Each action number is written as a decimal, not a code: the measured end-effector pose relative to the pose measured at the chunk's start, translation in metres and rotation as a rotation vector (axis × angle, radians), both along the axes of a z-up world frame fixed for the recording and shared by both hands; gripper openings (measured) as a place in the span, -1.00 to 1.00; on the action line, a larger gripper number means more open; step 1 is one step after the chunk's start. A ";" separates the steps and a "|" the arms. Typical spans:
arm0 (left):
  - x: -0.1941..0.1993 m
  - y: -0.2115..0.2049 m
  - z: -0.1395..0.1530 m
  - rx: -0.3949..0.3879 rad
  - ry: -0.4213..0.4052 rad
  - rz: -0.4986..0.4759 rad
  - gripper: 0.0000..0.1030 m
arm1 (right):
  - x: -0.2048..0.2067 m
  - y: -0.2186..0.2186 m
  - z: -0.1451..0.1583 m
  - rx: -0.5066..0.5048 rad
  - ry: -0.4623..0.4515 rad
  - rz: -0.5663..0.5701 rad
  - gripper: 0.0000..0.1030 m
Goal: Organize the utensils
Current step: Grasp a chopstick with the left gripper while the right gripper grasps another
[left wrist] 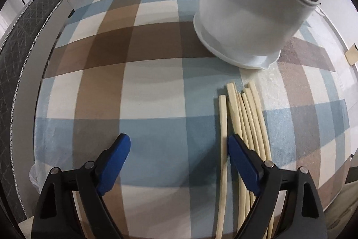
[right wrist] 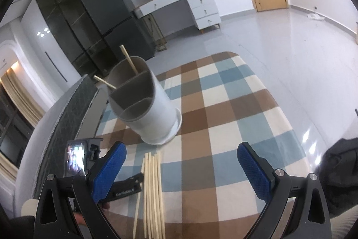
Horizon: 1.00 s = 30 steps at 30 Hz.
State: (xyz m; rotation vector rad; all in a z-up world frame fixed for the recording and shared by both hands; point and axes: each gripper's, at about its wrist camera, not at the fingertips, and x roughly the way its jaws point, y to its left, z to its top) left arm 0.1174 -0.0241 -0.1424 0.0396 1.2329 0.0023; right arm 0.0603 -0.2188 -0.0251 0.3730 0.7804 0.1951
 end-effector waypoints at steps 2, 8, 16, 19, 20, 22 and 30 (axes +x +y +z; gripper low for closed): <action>0.002 -0.003 0.003 -0.004 0.001 -0.001 0.67 | 0.002 0.000 -0.002 -0.001 0.013 0.001 0.95; 0.005 -0.016 0.018 -0.009 -0.013 -0.022 -0.06 | 0.005 0.001 -0.007 -0.001 0.032 0.007 0.95; -0.009 -0.049 0.038 -0.050 -0.024 -0.116 -0.96 | 0.012 0.008 -0.019 -0.007 0.086 0.052 0.68; -0.019 -0.041 0.064 -0.115 -0.075 -0.081 -0.96 | 0.014 0.012 -0.025 -0.025 0.105 0.065 0.51; -0.023 -0.035 0.075 -0.140 -0.101 -0.061 -0.96 | 0.015 0.013 -0.027 -0.029 0.118 0.070 0.43; -0.033 -0.022 0.098 -0.189 -0.142 -0.016 -0.96 | 0.017 0.017 -0.031 -0.031 0.145 0.082 0.32; -0.093 0.024 0.165 -0.308 -0.224 0.151 -0.97 | 0.028 0.060 -0.041 -0.079 0.205 0.189 0.14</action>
